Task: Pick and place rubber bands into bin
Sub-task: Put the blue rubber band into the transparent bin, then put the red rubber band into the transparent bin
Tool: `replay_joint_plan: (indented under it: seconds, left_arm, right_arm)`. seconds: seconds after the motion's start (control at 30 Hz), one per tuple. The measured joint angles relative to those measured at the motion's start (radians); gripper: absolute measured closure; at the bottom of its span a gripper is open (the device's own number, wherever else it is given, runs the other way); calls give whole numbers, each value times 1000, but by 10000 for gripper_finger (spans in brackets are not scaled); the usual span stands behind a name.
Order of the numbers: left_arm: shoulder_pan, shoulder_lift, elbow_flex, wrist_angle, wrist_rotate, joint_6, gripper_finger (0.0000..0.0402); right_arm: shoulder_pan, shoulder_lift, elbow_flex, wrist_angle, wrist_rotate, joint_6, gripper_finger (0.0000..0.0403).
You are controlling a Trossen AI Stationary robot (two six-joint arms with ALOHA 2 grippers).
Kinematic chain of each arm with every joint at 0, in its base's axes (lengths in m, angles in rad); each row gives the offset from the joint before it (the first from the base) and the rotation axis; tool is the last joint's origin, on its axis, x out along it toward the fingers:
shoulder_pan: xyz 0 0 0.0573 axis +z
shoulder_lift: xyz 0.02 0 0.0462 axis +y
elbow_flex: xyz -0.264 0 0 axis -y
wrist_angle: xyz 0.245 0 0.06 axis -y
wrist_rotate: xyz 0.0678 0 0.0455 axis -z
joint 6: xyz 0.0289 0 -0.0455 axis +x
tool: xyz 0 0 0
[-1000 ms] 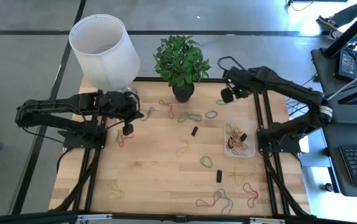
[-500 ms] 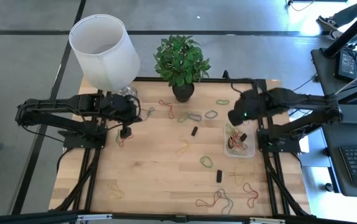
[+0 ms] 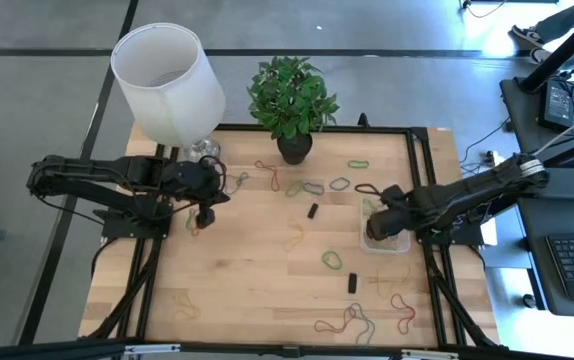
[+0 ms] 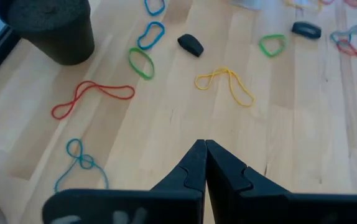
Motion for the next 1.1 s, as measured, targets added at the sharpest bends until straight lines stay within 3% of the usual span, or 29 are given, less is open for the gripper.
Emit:
replay_joint_plan:
  seconds: [0.17,0.3,0.7,0.8,0.93,1.1]
  left_arm:
    - [-2,4,0,6,-23,-30,398]
    - [-2,5,0,7,-39,-45,398]
    - [-6,16,0,7,-43,-75,398]
    - [-33,26,0,14,-48,-93,398]
    - [-113,30,0,88,-115,-89,400]
    - [-238,30,0,137,-286,-81,399]
  right_arm:
    - [-15,-1,-106,49,15,-9,395]
    - [-22,-1,-149,34,94,-9,379]
    - [-19,-3,-146,23,134,-14,292]
    - [-16,-12,-111,25,134,-82,268]
    - [-16,-38,-53,25,135,-142,246]
    - [-16,-50,13,35,136,-188,237]
